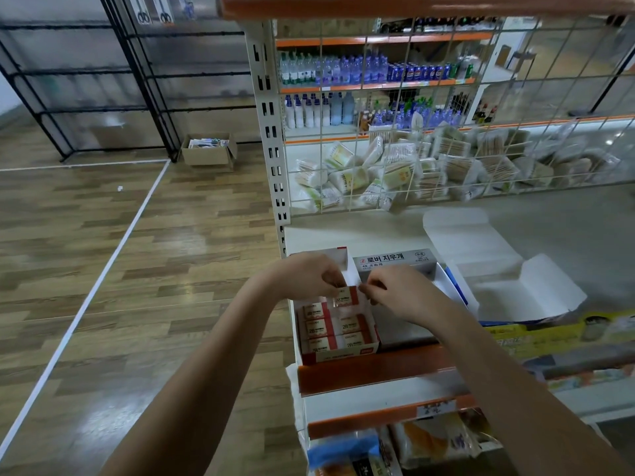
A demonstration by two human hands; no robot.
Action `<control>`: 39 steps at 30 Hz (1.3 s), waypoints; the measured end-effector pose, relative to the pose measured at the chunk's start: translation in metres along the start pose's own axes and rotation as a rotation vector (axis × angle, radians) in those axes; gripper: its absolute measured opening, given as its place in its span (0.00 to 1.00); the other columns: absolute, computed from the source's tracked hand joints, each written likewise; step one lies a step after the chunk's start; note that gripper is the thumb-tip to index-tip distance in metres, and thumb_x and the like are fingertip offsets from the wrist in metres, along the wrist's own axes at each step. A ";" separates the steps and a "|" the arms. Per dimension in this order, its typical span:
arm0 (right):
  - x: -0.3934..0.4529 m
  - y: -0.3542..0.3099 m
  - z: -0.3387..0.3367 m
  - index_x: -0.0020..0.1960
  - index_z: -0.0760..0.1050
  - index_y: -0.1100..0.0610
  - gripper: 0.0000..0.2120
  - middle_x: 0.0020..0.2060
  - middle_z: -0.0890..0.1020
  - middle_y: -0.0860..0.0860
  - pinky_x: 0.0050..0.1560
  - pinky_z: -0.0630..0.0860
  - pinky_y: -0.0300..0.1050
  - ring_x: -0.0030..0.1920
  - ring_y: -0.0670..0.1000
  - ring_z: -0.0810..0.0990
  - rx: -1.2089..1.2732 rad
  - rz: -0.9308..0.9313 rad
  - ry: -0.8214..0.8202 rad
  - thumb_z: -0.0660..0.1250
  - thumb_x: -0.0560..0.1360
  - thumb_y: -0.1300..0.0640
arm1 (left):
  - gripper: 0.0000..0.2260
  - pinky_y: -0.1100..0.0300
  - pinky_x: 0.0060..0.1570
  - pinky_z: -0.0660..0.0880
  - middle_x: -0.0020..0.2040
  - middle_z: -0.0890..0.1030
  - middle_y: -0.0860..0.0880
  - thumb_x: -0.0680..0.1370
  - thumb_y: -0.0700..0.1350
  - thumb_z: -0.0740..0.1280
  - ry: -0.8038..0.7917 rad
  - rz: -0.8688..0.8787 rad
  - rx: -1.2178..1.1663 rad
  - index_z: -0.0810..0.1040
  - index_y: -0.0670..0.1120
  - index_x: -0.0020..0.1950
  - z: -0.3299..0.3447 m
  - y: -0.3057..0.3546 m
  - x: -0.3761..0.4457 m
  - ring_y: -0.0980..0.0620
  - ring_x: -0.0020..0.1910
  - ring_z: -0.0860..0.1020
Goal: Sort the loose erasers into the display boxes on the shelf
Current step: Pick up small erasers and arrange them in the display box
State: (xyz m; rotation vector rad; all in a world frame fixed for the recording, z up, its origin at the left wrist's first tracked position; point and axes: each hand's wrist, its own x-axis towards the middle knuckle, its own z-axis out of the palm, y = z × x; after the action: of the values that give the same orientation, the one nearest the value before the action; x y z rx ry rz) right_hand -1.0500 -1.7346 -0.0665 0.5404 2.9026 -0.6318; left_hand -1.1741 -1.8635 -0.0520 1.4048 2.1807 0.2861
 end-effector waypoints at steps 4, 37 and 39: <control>0.000 0.000 0.000 0.44 0.76 0.58 0.14 0.42 0.82 0.53 0.35 0.70 0.41 0.37 0.49 0.77 0.009 0.000 -0.005 0.58 0.80 0.51 | 0.10 0.57 0.56 0.74 0.54 0.81 0.51 0.77 0.44 0.65 -0.026 -0.014 0.020 0.78 0.46 0.58 -0.001 0.003 0.003 0.54 0.51 0.78; -0.042 0.160 -0.106 0.63 0.73 0.58 0.16 0.60 0.76 0.55 0.62 0.69 0.51 0.62 0.57 0.72 -0.162 -0.030 0.445 0.64 0.77 0.55 | 0.17 0.53 0.53 0.71 0.59 0.78 0.46 0.80 0.53 0.57 0.454 0.109 0.465 0.76 0.46 0.62 -0.002 0.176 0.101 0.45 0.59 0.75; -0.064 0.201 -0.116 0.63 0.73 0.59 0.17 0.60 0.76 0.58 0.61 0.70 0.55 0.61 0.60 0.73 -0.204 0.019 0.472 0.65 0.76 0.56 | 0.16 0.54 0.53 0.72 0.58 0.78 0.46 0.80 0.52 0.57 0.474 0.145 0.472 0.76 0.46 0.61 0.008 0.213 0.127 0.45 0.57 0.76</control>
State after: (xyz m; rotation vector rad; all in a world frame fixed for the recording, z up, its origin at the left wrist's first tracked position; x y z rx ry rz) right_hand -0.9213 -1.5356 -0.0251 0.7789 3.3358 -0.2189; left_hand -1.0442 -1.6572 -0.0040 1.9142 2.6536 0.1723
